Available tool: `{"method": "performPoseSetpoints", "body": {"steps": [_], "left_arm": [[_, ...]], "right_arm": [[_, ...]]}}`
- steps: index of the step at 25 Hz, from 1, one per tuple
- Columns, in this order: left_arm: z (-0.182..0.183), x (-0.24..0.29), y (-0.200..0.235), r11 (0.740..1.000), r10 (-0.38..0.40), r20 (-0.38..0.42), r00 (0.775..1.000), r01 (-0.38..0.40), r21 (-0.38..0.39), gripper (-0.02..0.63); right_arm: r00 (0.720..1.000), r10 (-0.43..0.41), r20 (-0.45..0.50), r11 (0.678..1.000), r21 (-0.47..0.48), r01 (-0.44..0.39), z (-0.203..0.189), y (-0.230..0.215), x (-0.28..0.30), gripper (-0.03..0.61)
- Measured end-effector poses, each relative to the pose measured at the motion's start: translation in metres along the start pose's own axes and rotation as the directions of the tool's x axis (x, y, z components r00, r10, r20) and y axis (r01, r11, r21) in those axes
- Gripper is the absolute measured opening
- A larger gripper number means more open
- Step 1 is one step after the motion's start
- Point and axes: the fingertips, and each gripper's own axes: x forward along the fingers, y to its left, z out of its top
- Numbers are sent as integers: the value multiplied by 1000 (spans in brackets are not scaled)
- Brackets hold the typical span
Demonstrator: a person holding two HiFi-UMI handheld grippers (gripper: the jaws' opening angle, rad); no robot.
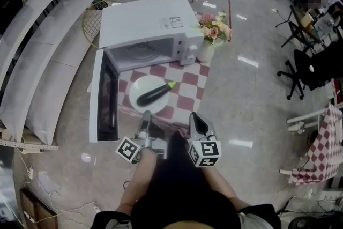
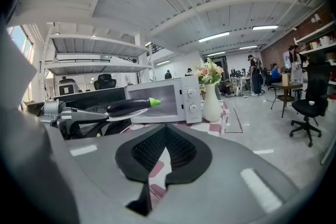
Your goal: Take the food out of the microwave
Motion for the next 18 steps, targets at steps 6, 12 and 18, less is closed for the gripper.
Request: {"method": "performPoseSetpoints", "body": {"steps": [6, 12, 18], "left_arm": [[1, 1, 1, 1000, 6, -4, 1000, -6, 1, 21], [-5, 5, 2, 1000, 6, -20, 1000, -6, 2, 21], [-10, 10, 3, 1000, 6, -29, 1000, -7, -7, 21]], "right_arm": [[1000, -11, -6, 1000, 8, 11, -2, -2, 0, 0], [1000, -6, -9, 1000, 7, 6, -2, -2, 0, 0], [1000, 0, -17, 1000, 1, 0, -3, -2, 3, 0]]}}
